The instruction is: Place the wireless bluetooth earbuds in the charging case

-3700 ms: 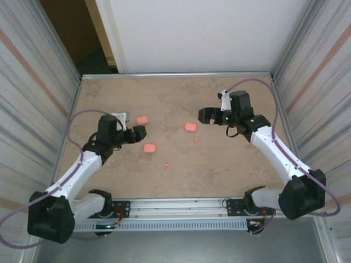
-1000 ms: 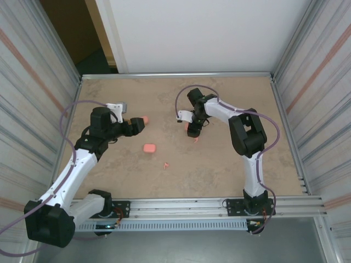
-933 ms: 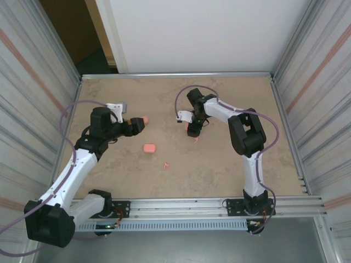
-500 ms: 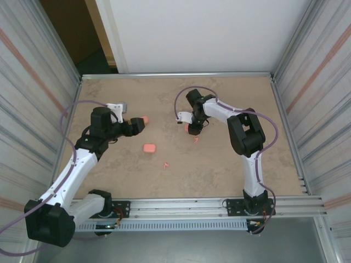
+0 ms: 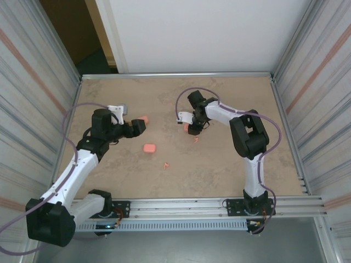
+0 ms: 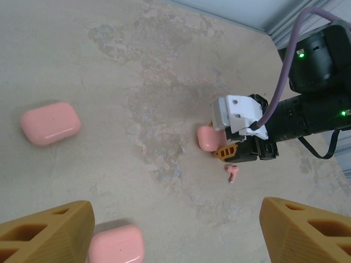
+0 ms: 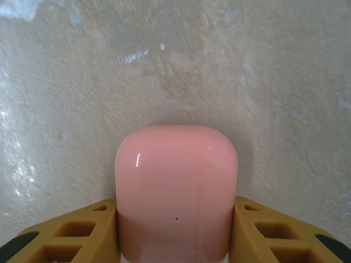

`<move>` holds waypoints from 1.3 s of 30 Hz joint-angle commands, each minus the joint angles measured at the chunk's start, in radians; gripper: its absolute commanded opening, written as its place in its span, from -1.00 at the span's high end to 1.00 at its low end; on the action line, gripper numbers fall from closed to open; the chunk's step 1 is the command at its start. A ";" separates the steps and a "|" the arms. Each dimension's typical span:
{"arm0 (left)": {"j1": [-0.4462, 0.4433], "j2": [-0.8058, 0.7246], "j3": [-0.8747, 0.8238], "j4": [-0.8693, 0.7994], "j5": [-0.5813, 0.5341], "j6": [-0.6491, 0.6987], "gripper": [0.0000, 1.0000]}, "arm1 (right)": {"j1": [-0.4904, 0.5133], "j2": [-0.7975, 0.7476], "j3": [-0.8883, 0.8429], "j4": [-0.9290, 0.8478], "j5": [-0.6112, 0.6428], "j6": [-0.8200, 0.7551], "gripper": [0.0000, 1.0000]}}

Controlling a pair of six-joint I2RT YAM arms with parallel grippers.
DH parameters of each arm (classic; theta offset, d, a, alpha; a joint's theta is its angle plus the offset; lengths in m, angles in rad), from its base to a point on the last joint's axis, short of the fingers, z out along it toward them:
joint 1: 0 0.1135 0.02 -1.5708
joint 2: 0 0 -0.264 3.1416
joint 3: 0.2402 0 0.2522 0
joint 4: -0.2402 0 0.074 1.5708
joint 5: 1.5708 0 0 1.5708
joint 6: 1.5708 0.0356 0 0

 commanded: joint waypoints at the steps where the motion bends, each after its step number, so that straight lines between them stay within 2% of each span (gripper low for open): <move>1: 0.018 0.016 -0.038 0.105 0.085 -0.069 -0.58 | 0.011 -0.077 -0.037 0.062 -0.044 0.035 0.38; 19: 0.028 0.176 -0.093 0.373 0.307 -0.232 -0.54 | 0.059 -0.300 -0.241 0.273 -0.113 0.122 0.41; 39: -0.169 0.416 0.026 0.539 0.332 -0.275 -0.49 | 0.138 -0.529 -0.373 0.397 -0.168 0.265 0.41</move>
